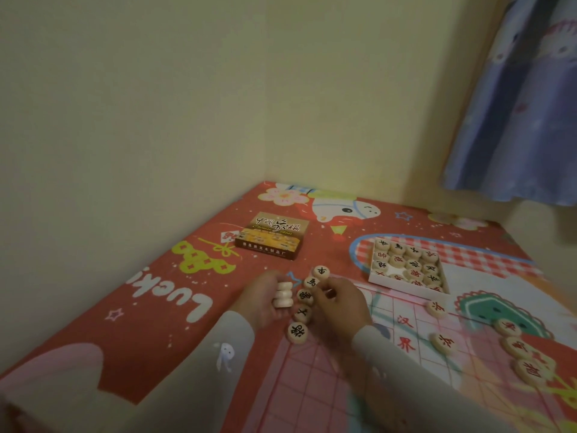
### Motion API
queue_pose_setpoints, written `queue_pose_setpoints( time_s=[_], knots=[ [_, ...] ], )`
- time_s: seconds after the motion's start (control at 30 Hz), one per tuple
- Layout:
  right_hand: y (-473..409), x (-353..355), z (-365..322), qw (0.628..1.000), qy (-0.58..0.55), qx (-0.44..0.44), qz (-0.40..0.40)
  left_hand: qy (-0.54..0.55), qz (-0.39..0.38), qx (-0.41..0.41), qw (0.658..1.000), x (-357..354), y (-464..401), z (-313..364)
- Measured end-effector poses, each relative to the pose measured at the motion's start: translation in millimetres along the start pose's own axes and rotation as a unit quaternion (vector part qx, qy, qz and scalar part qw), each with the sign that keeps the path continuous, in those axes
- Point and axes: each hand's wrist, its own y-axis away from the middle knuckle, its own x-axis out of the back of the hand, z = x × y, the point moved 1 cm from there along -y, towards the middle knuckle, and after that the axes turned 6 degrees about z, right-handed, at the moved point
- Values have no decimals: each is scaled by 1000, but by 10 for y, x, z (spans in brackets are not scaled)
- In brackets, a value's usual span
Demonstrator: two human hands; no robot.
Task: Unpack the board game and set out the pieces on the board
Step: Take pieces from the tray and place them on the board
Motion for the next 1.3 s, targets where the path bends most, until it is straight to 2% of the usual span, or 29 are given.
queue_pose_setpoints(
  time_s=[0.1,0.33,0.43,0.63,0.77,0.87,1.03,1.2,1.3],
  knots=[
    [47,130,-70,997,-70,29,-2,-30,-29,-4,999,-157,53,-15],
    [167,419,6,993,-107,17,-42,-95,-44,-65,992,-523,261,-147],
    [238,541,64,994,-107,18,-31,-98,-33,-76,992,-619,309,-175],
    [340,685,133,993,-113,25,1,-80,-65,-87,991,-687,349,-224],
    [408,725,137,992,-120,33,1,-107,-38,-96,989,-710,436,-240],
    [450,758,135,990,-136,32,-2,-113,-21,-71,991,-724,469,-250],
    [568,856,302,993,-114,4,12,-34,-34,-57,997,-740,455,-233],
    [803,1178,655,995,-84,-47,28,-55,-45,-69,995,-794,417,-331],
    [952,1433,897,994,-50,-79,63,-63,-65,-67,994,-877,424,-404]
  ],
)
